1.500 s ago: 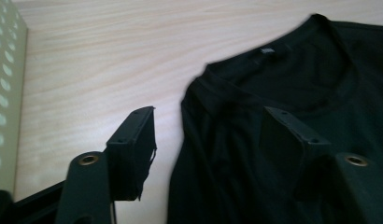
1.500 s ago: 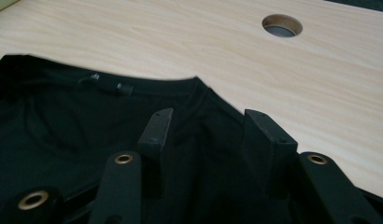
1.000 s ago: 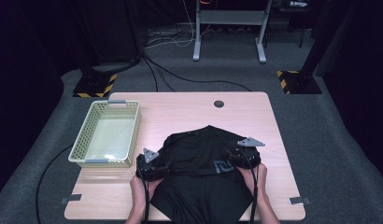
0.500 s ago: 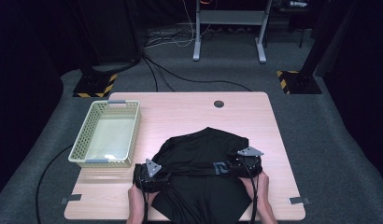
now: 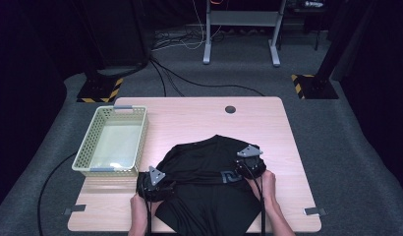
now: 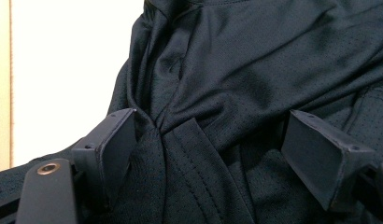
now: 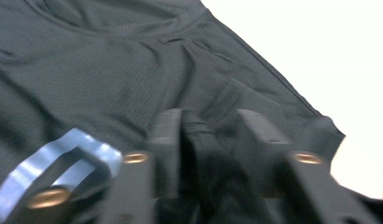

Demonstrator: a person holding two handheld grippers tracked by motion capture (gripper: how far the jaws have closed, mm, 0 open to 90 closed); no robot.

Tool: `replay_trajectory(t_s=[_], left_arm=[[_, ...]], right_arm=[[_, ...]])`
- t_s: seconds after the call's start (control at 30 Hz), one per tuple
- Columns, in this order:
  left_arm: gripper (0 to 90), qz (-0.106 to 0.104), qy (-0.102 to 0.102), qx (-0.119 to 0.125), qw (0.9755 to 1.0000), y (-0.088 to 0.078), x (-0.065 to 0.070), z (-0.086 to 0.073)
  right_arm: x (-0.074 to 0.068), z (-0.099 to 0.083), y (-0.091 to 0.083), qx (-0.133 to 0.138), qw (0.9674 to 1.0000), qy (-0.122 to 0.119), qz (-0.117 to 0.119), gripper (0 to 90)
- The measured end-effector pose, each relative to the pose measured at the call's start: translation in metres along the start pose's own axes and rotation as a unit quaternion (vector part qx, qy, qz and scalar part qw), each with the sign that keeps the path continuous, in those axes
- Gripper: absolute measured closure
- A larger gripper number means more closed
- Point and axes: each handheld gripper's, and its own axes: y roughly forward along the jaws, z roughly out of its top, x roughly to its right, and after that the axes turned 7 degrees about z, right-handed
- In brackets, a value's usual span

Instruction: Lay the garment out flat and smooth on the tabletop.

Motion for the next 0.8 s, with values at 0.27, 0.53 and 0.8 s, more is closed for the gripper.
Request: replay_trajectory(t_s=[0.27, 0.53, 0.8], left_arm=[[18.7, 0.009, -0.01, -0.002, 0.9999, -0.005, -0.007, -0.006], [18.8, 0.008, -0.009, -0.002, 0.9999, -0.006, -0.008, -0.007], [18.8, 0.007, -0.008, -0.001, 0.9999, -0.007, -0.009, -0.008]], right_arm=[[0.027, -0.008, -0.017, 0.033, 0.9976, 0.058, -0.017, 86.0], [0.062, -0.043, -0.051, 0.061, 0.9893, 0.12, -0.058, 85.9], [0.075, -0.069, -0.058, 0.039, 0.9861, 0.147, -0.067, 77.8]])
